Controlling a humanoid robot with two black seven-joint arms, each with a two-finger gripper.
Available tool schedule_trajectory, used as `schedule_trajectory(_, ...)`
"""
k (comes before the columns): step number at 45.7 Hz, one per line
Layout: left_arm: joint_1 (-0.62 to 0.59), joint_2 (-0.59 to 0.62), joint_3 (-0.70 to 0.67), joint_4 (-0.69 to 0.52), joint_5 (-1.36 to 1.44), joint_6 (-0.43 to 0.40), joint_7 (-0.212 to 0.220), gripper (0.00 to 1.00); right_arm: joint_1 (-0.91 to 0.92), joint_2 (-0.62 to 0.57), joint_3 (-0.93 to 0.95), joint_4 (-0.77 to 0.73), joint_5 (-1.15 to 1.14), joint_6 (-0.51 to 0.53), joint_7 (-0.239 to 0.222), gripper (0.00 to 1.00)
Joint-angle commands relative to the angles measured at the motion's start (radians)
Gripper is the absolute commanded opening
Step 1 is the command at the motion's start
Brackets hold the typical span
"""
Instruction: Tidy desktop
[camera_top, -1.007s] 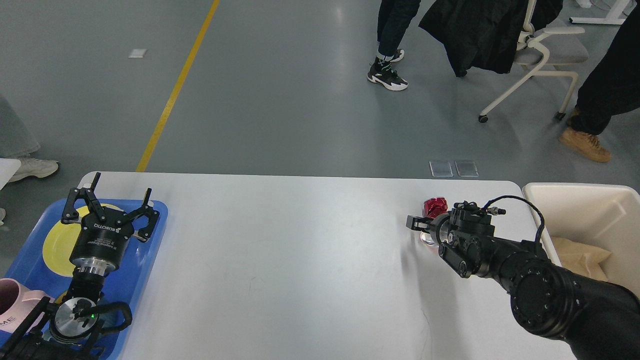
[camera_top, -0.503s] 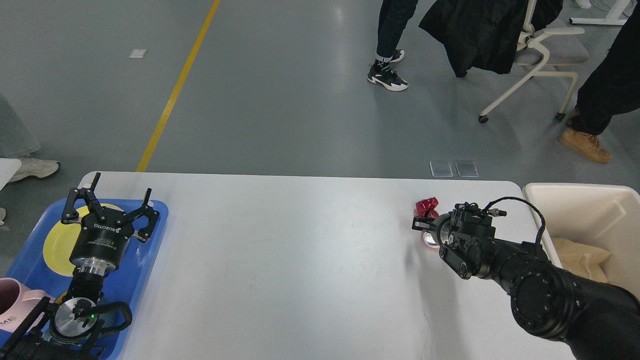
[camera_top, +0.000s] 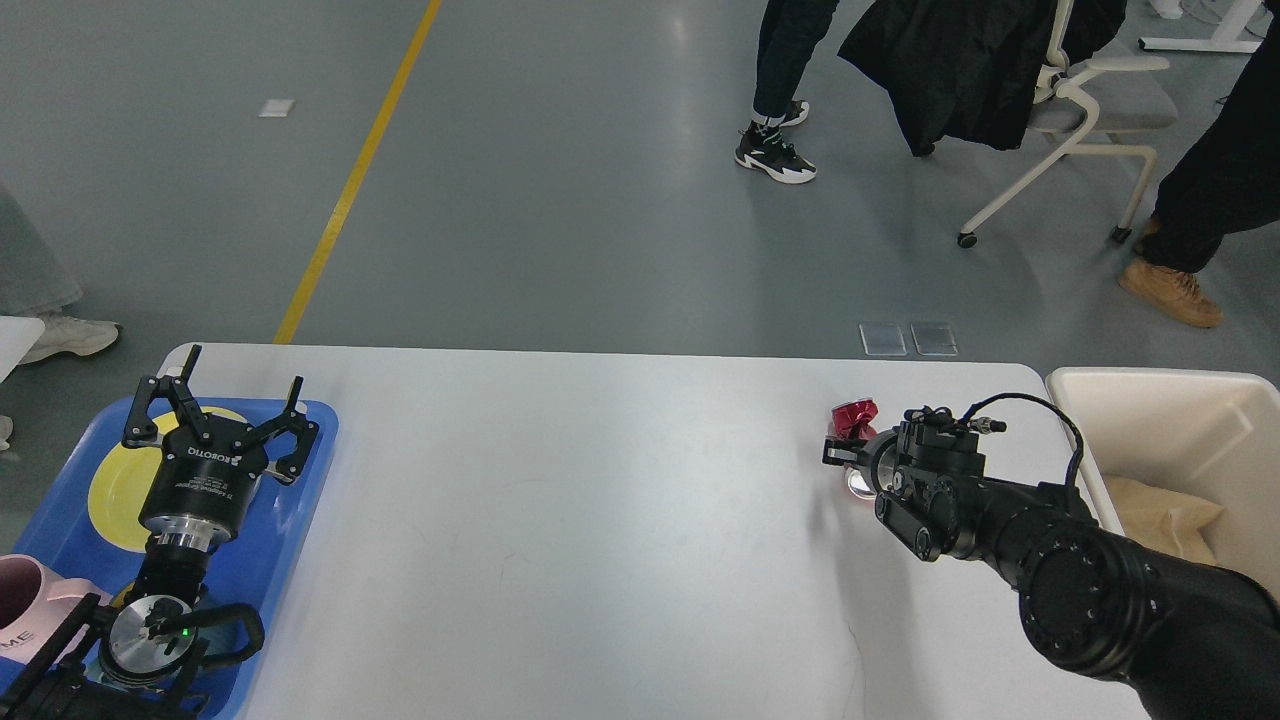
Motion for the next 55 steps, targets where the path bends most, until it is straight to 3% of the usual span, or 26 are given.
schedule_trajectory(1,0.0,0.0,0.0,0.0,0.0,0.0,0.0,0.96,0.0,-0.002,0.003,0.002,0.003,0.002,-0.017,0.0)
schedule_trajectory(12,0.0,0.0,0.0,-0.001,0.0,0.0,0.0,0.96,0.016,-0.011,0.009,0.009,0.017,0.006,-0.032,0.0)
schedule_trajectory(16,0.0,0.0,0.0,0.0,0.0,0.0,0.0,0.96,0.071,-0.019,0.038,0.083,0.018,0.012,-0.035,0.0)
schedule_trajectory(24,0.0,0.0,0.0,-0.001,0.0,0.0,0.0,0.96,0.327,-0.217,0.043,0.483,0.021,0.032,-0.038,0.0)
schedule_trajectory(31,0.0,0.0,0.0,-0.001,0.0,0.0,0.0,0.96,0.67,-0.401,-0.049,0.865,0.018,0.17,-0.06,0.0)
schedule_trajectory(40,0.0,0.0,0.0,-0.001,0.0,0.0,0.002,0.96,1.121,-0.421,-0.311,1.23,0.021,0.353,-0.055,0.0)
schedule_trajectory(49,0.0,0.0,0.0,0.0,0.0,0.0,0.0,0.96,1.431,-0.467,-0.439,1.49,0.078,0.42,-0.049,0.0)
schedule_trajectory(55,0.001,0.0,0.0,-0.001,0.0,0.0,0.0,0.96,1.54,-0.467,-0.537,1.558,0.08,0.456,0.015,0.0)
